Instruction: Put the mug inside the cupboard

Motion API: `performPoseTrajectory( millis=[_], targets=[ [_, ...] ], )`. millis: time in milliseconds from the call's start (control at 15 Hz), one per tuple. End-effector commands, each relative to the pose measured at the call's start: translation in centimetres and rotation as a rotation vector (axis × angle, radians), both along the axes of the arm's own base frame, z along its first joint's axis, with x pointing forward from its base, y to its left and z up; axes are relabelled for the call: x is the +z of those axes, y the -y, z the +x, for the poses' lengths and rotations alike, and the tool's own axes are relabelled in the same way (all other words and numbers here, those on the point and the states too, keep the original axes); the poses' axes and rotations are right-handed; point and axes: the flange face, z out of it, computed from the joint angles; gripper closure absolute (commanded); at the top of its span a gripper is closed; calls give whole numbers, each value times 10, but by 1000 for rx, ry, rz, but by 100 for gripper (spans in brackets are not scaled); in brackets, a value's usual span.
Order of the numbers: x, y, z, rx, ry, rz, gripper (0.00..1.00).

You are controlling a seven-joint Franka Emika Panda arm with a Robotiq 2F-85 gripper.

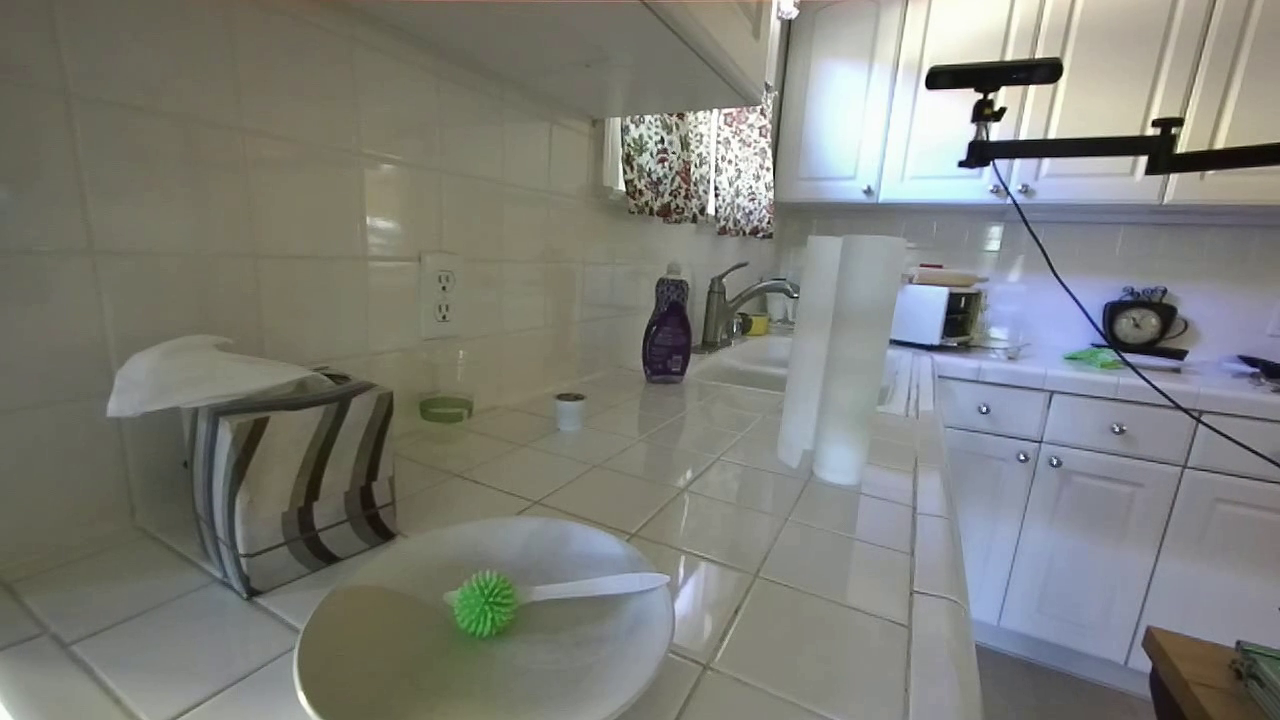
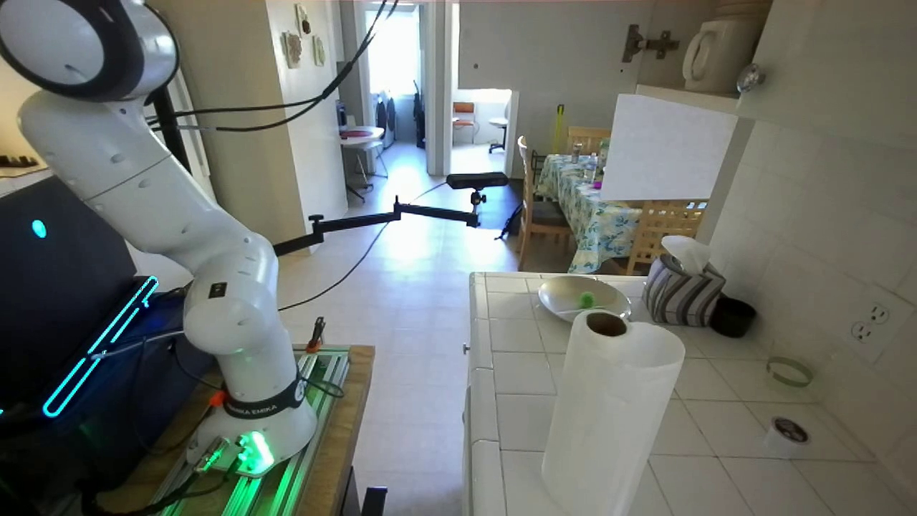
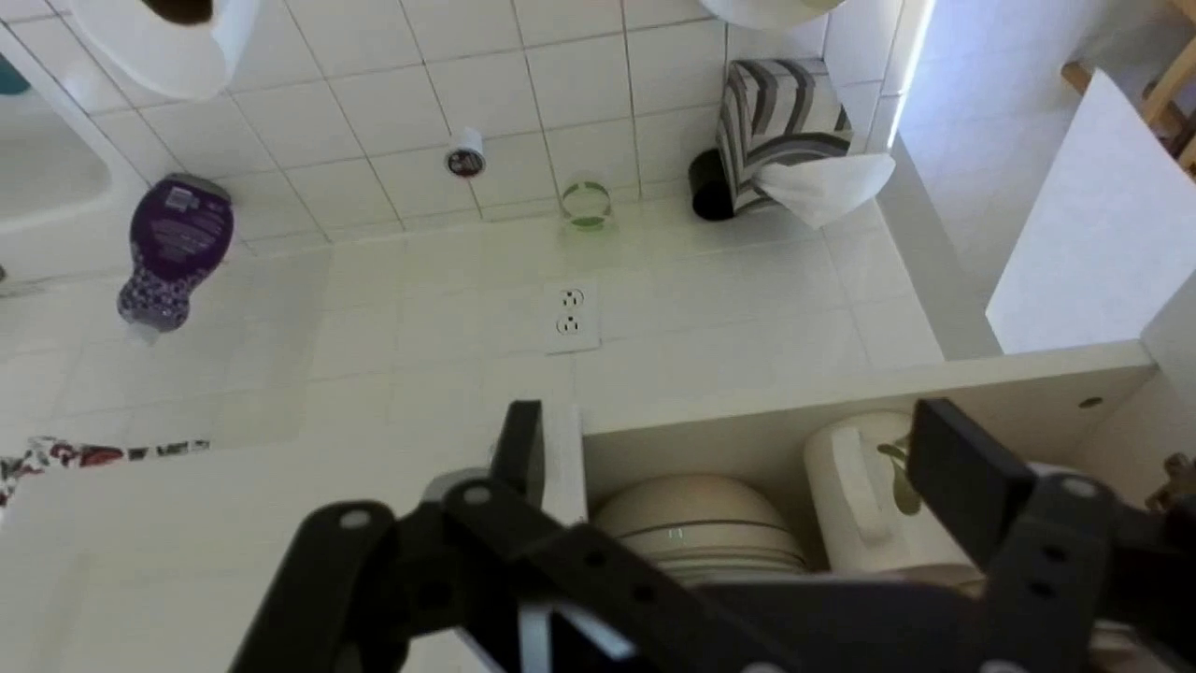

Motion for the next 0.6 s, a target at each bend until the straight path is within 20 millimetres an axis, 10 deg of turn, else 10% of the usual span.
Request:
performPoseTrajectory(
  millis=[0,533],
  targets=[
    [-9,7,-1,-6,-16,10,0],
    [-31,19,-11,-14,-31,13,0]
  ],
)
